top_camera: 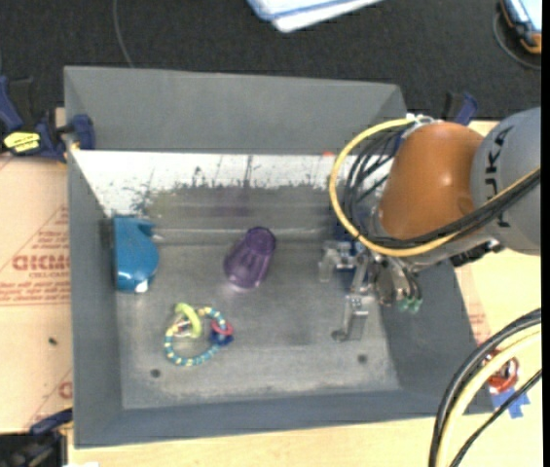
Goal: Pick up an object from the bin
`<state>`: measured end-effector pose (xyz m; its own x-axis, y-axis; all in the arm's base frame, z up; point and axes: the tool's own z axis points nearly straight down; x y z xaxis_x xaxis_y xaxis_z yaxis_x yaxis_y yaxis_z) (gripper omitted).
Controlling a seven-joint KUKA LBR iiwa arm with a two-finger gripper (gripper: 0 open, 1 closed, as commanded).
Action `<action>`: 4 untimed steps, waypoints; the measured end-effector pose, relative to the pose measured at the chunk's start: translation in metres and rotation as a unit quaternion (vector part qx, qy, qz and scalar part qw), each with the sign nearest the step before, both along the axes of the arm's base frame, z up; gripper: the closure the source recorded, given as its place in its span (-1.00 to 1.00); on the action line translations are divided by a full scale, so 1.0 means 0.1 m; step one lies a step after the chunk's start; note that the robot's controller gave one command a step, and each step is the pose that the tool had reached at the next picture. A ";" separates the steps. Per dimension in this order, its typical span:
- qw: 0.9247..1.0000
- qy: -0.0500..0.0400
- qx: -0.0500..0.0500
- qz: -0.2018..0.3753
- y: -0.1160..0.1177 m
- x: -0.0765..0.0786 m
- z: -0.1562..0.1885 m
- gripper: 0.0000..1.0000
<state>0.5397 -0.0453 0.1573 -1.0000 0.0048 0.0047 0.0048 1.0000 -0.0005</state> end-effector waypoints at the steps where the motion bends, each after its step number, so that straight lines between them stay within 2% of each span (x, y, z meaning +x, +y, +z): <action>1: 1.000 -0.004 0.000 0.001 0.00 0.02 0.05 -1.00; 2: 0.999 -0.003 0.000 0.050 0.51 -0.24 -0.70 -1.00; 3: 1.000 -0.004 0.000 -0.003 0.68 -0.48 -0.88 -1.00; 4: 0.999 -0.006 0.000 0.044 1.10 -0.21 -0.87 -1.00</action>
Offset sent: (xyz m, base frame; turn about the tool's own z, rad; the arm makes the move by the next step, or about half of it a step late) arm -0.0313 0.0640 -0.0873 -0.1199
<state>0.5191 0.0650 0.0706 -0.9965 -0.0828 -0.0083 -0.0828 0.9966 0.0000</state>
